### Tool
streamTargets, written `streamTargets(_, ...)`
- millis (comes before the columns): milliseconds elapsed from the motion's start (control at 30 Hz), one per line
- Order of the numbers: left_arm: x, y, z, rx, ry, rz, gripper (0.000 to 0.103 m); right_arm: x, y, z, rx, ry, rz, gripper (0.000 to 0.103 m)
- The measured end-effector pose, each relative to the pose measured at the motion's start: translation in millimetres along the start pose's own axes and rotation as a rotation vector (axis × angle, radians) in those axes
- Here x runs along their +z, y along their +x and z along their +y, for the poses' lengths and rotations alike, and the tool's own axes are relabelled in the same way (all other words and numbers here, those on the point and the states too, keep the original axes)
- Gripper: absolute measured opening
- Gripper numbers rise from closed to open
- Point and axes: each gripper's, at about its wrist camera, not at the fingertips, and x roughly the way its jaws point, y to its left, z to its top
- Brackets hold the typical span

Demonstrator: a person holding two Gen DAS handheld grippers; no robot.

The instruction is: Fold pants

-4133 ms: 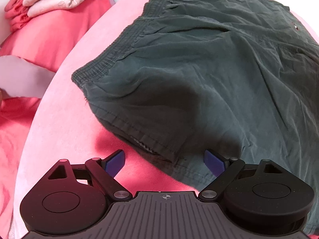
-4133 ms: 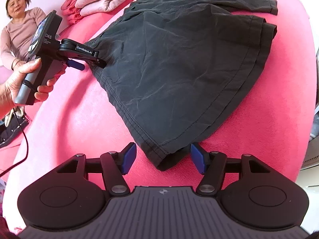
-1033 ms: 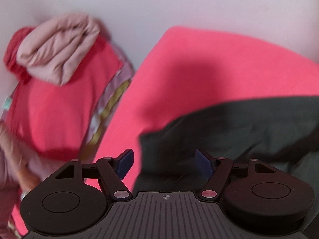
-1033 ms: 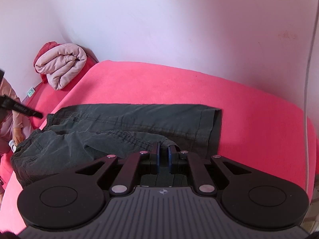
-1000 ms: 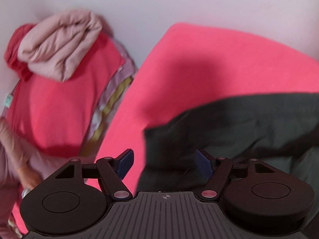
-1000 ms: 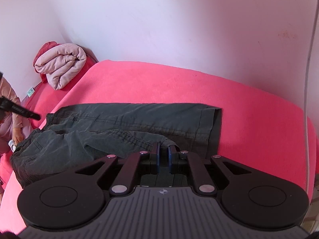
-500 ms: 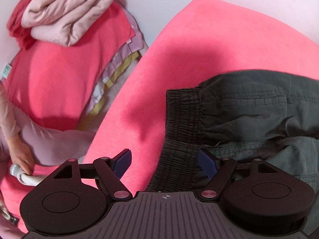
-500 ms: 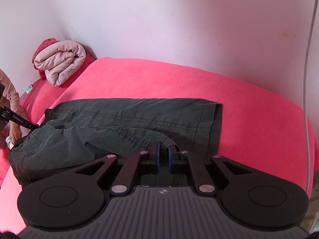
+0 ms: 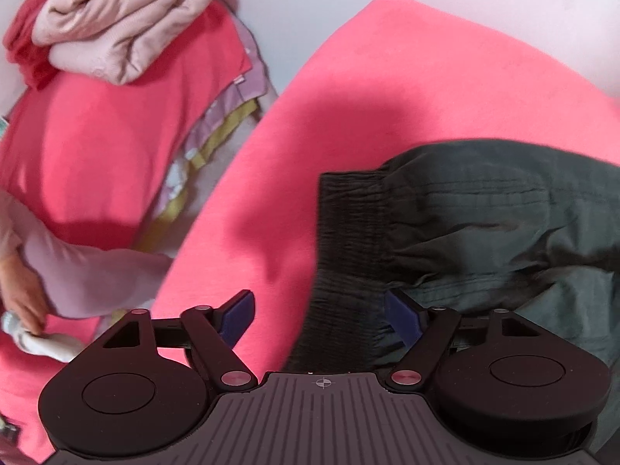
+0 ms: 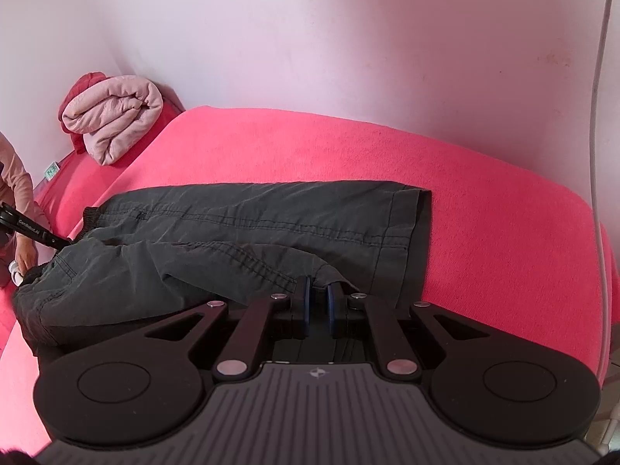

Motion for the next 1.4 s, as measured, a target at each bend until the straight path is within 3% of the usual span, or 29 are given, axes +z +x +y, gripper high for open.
streamTargets(133, 0.4, 2.2, -5.1, -0.042, -0.004, -0.013, 0.103, -2.2, 0.3, 0.5, -0.003, -0.003, 0.002, 0.012)
streamTargets(267, 2.9, -1.4, -15.6, 0.013, 0.035, -0.039, 0.102, -2.2, 1.2, 0.5, -0.003, -0.006, 0.000, 0.012)
streamTargets(300, 2.3, -2.8, -19.5, 0.048, 0.052, -0.050, 0.092, -2.2, 1.2, 0.8, -0.004, -0.008, -0.002, 0.012)
streamTargets(367, 4.2, -5.1, -19.9, 0.083, 0.050, -0.052, 0.080, -2.3, 0.5, 1.6, -0.006, -0.010, -0.006, 0.012)
streamTargets(400, 5.7, -6.8, -18.9, 0.093, 0.043, -0.053, 0.067, -1.9, -0.1, 1.8, -0.005, -0.012, -0.010, 0.012)
streamTargets(433, 6.9, -8.8, -18.2, 0.105, 0.041, -0.054, 0.060, -1.8, -1.2, 2.1, -0.006, -0.014, -0.014, 0.012)
streamTargets(533, 8.7, -15.4, -16.4, 0.106, 0.037, -0.061, 0.050, 0.5, -3.2, 1.0, -0.007, -0.011, -0.024, 0.012)
streamTargets(600, 8.7, -20.6, -17.6, 0.090, 0.044, -0.061, 0.052, 0.8, -3.9, -0.1, -0.006, -0.009, -0.027, 0.012)
streamTargets(633, 8.6, -22.5, -16.5, 0.081, 0.040, -0.057, 0.059, 0.7, -4.3, -0.6, -0.004, -0.007, -0.028, 0.012)
streamTargets(667, 8.1, -24.9, -15.2, 0.067, 0.038, -0.051, 0.081, 0.3, -4.8, -0.4, -0.005, -0.009, -0.029, 0.012)
streamTargets(767, 5.6, -29.1, -12.4, 0.048, 0.065, -0.028, 0.102, -1.4, -6.2, 0.1, -0.005, -0.014, -0.032, 0.012)
streamTargets(833, 3.2, -28.2, -8.6, 0.059, 0.059, -0.011, 0.103, -2.9, -6.1, -0.1, -0.004, -0.011, -0.031, 0.012)
streamTargets(967, -0.3, -21.0, 3.9, -0.002, -0.009, 0.022, 0.103, -3.5, -4.8, 0.6, -0.006, -0.015, -0.029, 0.012)
streamTargets(1100, -3.5, -4.0, 0.7, 0.021, -0.015, 0.058, 0.103, -3.3, -4.0, 2.0, -0.005, -0.018, -0.026, 0.012)
streamTargets(1333, -1.1, -4.4, 3.8, -0.071, -0.075, 0.018, 0.102, -4.1, -4.6, 1.6, -0.005, -0.022, -0.031, 0.012)
streamTargets(1400, -1.1, -6.0, -0.8, -0.051, -0.053, 0.003, 0.098, -4.6, -4.1, 1.5, -0.007, -0.020, -0.030, 0.012)
